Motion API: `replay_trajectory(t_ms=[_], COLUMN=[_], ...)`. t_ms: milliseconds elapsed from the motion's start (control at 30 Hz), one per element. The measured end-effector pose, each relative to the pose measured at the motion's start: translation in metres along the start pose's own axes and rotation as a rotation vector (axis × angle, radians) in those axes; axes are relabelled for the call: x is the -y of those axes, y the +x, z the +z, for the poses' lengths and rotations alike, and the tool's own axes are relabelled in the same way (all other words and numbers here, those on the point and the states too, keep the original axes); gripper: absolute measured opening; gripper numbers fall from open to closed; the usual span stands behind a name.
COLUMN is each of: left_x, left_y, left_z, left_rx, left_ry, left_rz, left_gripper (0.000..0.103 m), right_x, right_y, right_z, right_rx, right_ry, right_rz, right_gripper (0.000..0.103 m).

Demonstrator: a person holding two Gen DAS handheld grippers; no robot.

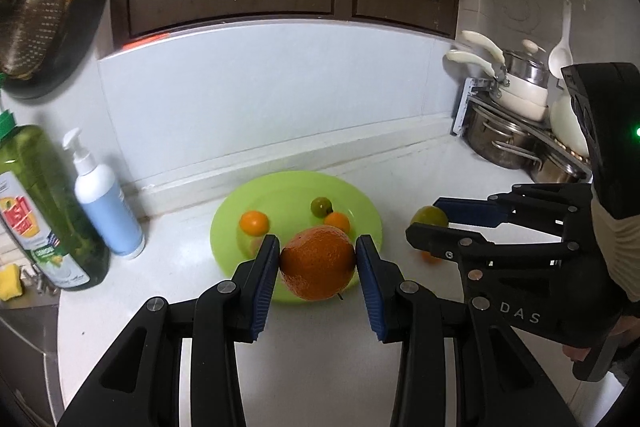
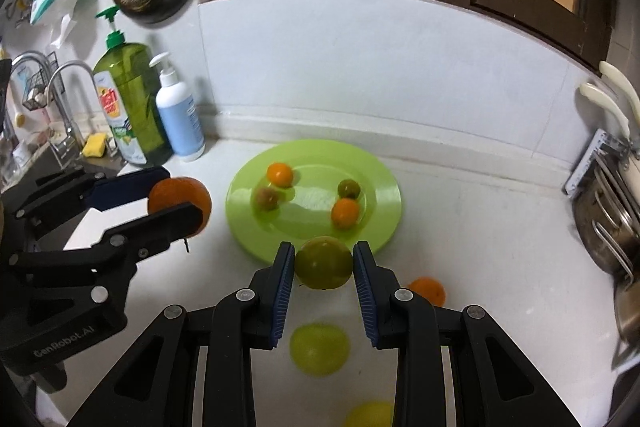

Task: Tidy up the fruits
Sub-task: 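Carry the lime and orange onto the green plate and open both tools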

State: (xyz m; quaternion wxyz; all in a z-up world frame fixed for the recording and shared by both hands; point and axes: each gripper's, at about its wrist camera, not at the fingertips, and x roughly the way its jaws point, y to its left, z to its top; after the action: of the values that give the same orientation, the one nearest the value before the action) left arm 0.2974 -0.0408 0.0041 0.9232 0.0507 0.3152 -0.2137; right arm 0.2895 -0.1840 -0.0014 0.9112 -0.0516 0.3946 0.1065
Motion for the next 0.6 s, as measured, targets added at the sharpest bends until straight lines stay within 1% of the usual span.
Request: replay_trajectory(t_ms=[133,367,600], left_x=[-0.008,-0.024,-0.044], left_y=[0.02,0.057,0.111], left_z=[0.017,0.041,0.056], left_rx=[-0.012,-0.043,-0.128], left_ry=[-0.013,-0.001,-0.018], left_rz=[0.0,0.02,0.01], left_gripper=[0.039,0.039,0.039], right_x=[0.011,0.032,0.046], right_y=[0.015,0.055,0.109], right_z=[0.019,0.052,0.075], right_rx=[0.0,-0.051,-0.133], right_ry=[-0.002,0.011,0.023], right_rz=[-0.008,-0.003,0.019], right_gripper=[0.031,0.031,0.031])
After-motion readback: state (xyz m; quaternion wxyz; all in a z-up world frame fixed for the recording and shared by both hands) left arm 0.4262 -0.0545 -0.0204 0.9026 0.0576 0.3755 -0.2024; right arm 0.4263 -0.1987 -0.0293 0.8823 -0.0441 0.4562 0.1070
